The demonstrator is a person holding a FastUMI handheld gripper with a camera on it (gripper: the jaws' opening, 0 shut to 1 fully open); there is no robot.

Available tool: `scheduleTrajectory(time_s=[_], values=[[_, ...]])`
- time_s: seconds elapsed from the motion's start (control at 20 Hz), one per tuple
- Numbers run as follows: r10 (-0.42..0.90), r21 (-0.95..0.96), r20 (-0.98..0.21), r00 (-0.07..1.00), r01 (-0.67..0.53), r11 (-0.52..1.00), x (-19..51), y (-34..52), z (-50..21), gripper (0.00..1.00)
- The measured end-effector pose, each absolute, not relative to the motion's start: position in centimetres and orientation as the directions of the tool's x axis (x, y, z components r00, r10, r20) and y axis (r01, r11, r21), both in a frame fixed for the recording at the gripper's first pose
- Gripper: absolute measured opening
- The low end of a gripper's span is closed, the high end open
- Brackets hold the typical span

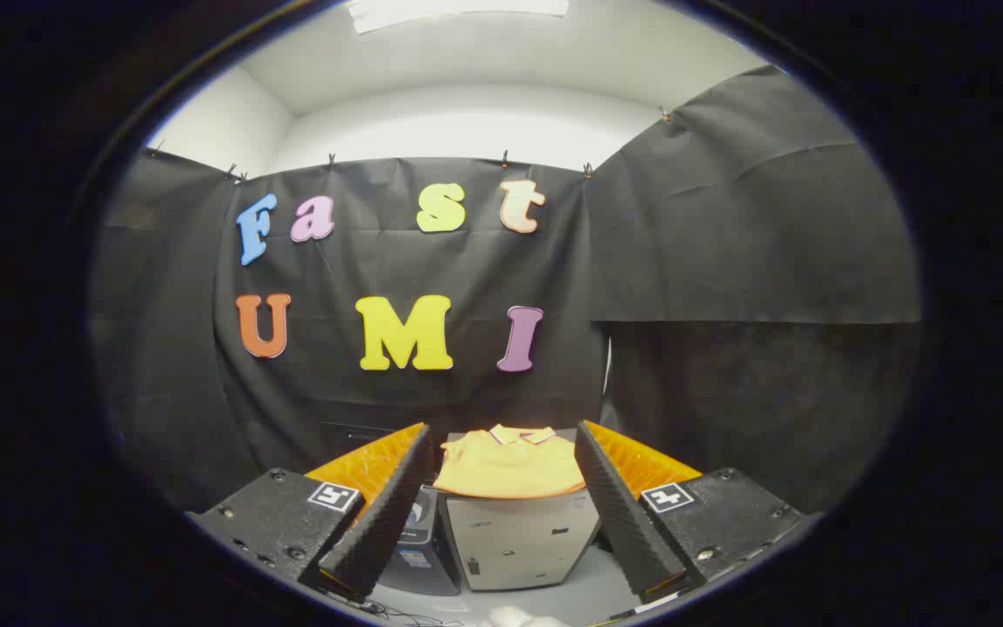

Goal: Put the clothes into the washing machine and then close the washing machine lid.

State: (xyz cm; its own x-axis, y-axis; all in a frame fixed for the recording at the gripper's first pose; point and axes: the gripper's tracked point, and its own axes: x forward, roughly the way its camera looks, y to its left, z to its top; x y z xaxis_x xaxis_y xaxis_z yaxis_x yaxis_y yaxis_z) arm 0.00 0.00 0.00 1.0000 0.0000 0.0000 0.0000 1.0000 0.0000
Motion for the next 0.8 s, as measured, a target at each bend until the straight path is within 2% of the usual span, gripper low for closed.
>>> scheduleTrajectory(time_s=[0.8], values=[[0.016, -0.011, 0.004, 1.0, -0.016, 1.0, -3.6, 0.9, -0.6, 1.0]])
